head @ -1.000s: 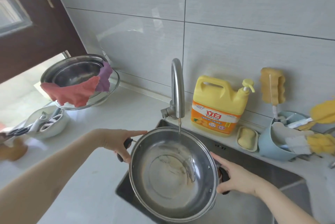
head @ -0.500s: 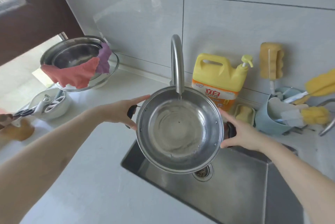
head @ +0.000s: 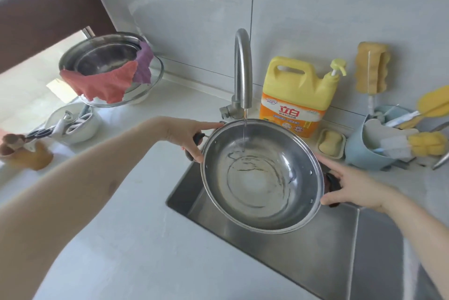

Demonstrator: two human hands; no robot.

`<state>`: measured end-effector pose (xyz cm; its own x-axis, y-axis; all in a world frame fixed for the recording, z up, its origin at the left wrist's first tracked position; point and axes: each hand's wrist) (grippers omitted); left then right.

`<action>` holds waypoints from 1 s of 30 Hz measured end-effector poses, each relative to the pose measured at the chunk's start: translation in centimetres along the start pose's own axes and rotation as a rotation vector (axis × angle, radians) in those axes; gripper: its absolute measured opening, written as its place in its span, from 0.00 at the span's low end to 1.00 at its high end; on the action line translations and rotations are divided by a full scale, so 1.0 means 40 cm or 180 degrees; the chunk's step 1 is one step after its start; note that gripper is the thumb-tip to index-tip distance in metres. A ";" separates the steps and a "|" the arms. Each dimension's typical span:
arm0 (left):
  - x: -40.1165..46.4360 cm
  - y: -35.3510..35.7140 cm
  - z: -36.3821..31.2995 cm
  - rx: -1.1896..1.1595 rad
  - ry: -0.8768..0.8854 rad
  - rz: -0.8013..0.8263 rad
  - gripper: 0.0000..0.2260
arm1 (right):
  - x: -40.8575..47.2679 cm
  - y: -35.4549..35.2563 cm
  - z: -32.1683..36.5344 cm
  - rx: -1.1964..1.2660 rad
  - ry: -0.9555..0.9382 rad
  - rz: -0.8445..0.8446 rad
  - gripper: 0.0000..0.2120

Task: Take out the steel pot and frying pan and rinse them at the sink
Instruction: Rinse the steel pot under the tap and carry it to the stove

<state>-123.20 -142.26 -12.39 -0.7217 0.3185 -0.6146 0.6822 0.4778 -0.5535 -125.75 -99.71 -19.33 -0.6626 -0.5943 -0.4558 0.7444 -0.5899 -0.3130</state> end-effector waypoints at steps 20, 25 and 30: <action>0.081 0.252 0.050 0.0375 0.0617 -0.2181 0.53 | -0.033 -0.083 -0.007 -0.1433 -0.0737 -0.1164 0.58; 0.081 0.335 0.015 0.0581 0.0910 -0.2969 0.52 | -0.113 -0.059 -0.030 -0.1895 -0.0926 -0.1553 0.58; 0.051 0.323 -0.014 0.1370 0.1216 -0.3957 0.54 | -0.185 -0.034 -0.029 -0.2683 -0.1787 -0.2606 0.63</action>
<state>-115.94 -134.98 -20.46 -0.8186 0.1080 0.5641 -0.5014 0.3445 -0.7937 -121.76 -93.88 -16.51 -0.7375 -0.4947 0.4598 -0.2031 -0.4869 -0.8495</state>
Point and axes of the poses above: each hand's wrist, its own x-axis towards the middle knuckle, its own y-axis out of the palm, z = x × y, and after that the axes turned 1 degree about x, right-handed
